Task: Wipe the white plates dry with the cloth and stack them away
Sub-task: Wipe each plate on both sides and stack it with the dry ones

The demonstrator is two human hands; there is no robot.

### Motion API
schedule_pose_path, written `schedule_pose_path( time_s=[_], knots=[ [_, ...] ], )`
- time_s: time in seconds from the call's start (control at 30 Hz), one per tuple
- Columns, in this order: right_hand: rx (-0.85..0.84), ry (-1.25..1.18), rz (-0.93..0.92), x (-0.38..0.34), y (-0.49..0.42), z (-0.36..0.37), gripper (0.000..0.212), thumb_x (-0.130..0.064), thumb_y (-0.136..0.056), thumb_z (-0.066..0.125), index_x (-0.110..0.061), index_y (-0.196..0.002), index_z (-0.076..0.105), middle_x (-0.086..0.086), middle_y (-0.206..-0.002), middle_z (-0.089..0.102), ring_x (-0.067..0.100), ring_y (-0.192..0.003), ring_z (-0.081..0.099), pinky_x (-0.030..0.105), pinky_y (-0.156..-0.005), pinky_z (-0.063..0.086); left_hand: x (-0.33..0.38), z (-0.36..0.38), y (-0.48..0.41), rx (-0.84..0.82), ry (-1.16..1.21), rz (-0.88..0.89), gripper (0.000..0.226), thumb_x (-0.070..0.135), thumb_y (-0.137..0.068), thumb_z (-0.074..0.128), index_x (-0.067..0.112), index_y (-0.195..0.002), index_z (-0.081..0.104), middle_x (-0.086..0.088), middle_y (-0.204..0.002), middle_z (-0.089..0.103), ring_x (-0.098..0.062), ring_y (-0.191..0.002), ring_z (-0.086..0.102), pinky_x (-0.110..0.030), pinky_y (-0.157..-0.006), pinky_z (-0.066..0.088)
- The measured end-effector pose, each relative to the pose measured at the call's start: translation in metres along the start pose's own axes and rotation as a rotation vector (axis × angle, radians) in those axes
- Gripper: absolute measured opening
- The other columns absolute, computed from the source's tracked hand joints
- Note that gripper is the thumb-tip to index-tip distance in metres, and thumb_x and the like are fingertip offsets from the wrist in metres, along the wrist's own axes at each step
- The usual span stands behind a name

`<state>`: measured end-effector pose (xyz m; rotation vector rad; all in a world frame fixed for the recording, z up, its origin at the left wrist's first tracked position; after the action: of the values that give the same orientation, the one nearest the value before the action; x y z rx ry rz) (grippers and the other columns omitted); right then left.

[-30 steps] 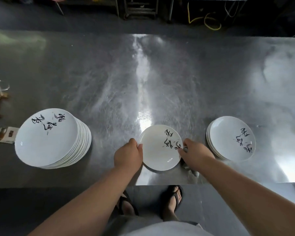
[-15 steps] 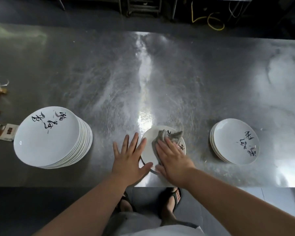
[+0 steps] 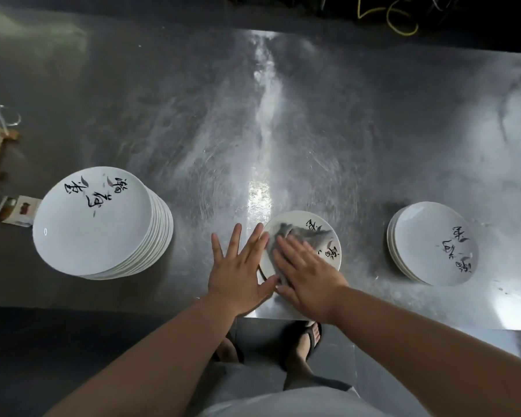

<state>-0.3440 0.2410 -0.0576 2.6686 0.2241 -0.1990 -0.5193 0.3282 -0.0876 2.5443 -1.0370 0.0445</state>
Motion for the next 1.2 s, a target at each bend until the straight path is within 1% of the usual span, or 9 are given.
schedule_pose_path(
  time_s=[0.07,0.17,0.33,0.47,0.6,0.73,0.83,1.0,1.2],
  knots=[
    [-0.025,0.048,-0.125,-0.001,0.016,0.013,0.077,-0.060,-0.107,0.027,-0.014,-0.167,0.013,0.008,-0.174,0.003,0.027,-0.161,-0.003,0.049,-0.130,0.010,0.000,0.000,0.000,0.002,-0.006,0.000,0.093,0.082,-0.095,0.019,0.029,-0.166,-0.007,0.012,-0.170,-0.028,-0.031,-0.157,-0.024,-0.074,-0.119,-0.008],
    [-0.058,0.127,-0.219,0.022,0.017,0.004,0.074,-0.063,-0.108,0.013,-0.019,-0.167,0.014,0.003,-0.174,0.005,0.027,-0.161,-0.002,0.049,-0.131,0.003,0.000,0.000,0.000,-0.009,-0.008,0.003,0.092,0.082,-0.095,0.016,0.030,-0.165,-0.013,0.012,-0.168,-0.033,-0.030,-0.155,-0.030,-0.073,-0.119,-0.010],
    [-0.072,0.009,0.094,0.041,-0.012,-0.023,0.079,-0.065,-0.099,-0.002,-0.022,-0.166,-0.011,0.000,-0.171,-0.022,0.030,-0.154,-0.031,0.052,-0.130,-0.004,0.000,-0.003,0.000,-0.036,-0.020,0.009,0.091,0.081,-0.095,0.011,0.029,-0.163,-0.022,0.012,-0.165,-0.040,-0.030,-0.153,-0.036,-0.073,-0.118,-0.012],
    [0.002,-0.019,-0.090,0.009,0.023,0.008,0.066,-0.051,-0.110,0.021,-0.018,-0.167,0.015,0.004,-0.175,0.005,0.030,-0.161,-0.003,0.052,-0.129,0.015,0.002,-0.002,0.000,-0.032,-0.014,-0.019,0.092,0.082,-0.094,0.012,0.030,-0.163,-0.018,0.008,-0.167,-0.037,-0.030,-0.155,-0.032,-0.073,-0.119,-0.011],
    [0.001,0.032,-0.178,0.023,0.033,0.005,0.062,-0.050,-0.111,0.023,-0.019,-0.164,0.029,0.003,-0.172,0.021,0.027,-0.159,0.014,0.050,-0.125,0.026,0.003,-0.004,0.000,-0.039,-0.012,-0.023,0.092,0.080,-0.095,0.014,0.027,-0.164,-0.017,0.008,-0.166,-0.038,-0.030,-0.154,-0.034,-0.072,-0.119,-0.012],
    [-0.080,-0.019,0.090,0.043,0.004,-0.021,0.076,-0.062,-0.107,0.013,-0.020,-0.165,-0.012,0.004,-0.171,-0.023,0.024,-0.156,-0.025,0.047,-0.131,0.000,0.003,-0.005,-0.002,-0.045,-0.021,-0.021,0.092,0.078,-0.095,0.013,0.026,-0.162,-0.021,0.009,-0.163,-0.043,-0.028,-0.151,-0.039,-0.071,-0.119,-0.014],
    [-0.092,-0.045,0.137,0.025,0.007,-0.014,0.083,-0.069,-0.103,0.008,-0.018,-0.163,-0.018,0.005,-0.167,-0.034,0.025,-0.153,-0.035,0.045,-0.130,-0.010,0.002,-0.002,-0.002,-0.038,-0.023,-0.032,0.092,0.078,-0.095,0.016,0.026,-0.164,-0.017,0.007,-0.166,-0.039,-0.028,-0.153,-0.035,-0.071,-0.119,-0.014],
    [-0.105,0.061,-0.134,0.010,0.049,0.013,0.084,-0.070,-0.103,0.016,-0.014,-0.164,0.028,0.010,-0.173,0.018,0.031,-0.159,0.015,0.046,-0.122,0.014,0.002,0.004,-0.003,-0.006,-0.030,-0.036,0.092,0.078,-0.095,0.020,0.025,-0.167,-0.001,0.002,-0.172,-0.022,-0.031,-0.158,-0.021,-0.072,-0.120,-0.009],
    [-0.124,0.070,0.142,0.048,0.020,-0.017,0.102,-0.079,-0.082,-0.021,-0.015,-0.161,-0.020,0.008,-0.167,-0.033,0.026,-0.154,-0.033,0.045,-0.126,-0.016,0.001,0.001,-0.003,-0.018,-0.031,-0.043,0.091,0.078,-0.095,0.013,0.026,-0.165,-0.015,0.005,-0.167,-0.036,-0.028,-0.154,-0.034,-0.070,-0.120,-0.014]
  ],
)
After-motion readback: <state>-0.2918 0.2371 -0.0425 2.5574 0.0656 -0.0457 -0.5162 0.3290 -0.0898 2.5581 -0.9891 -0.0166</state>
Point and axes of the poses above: each hand's wrist, its own y-axis away from the middle knuckle, its own z-axis out of the palm, x = y × z, the point moved 2 cm from there along -y, towards the middle knuckle
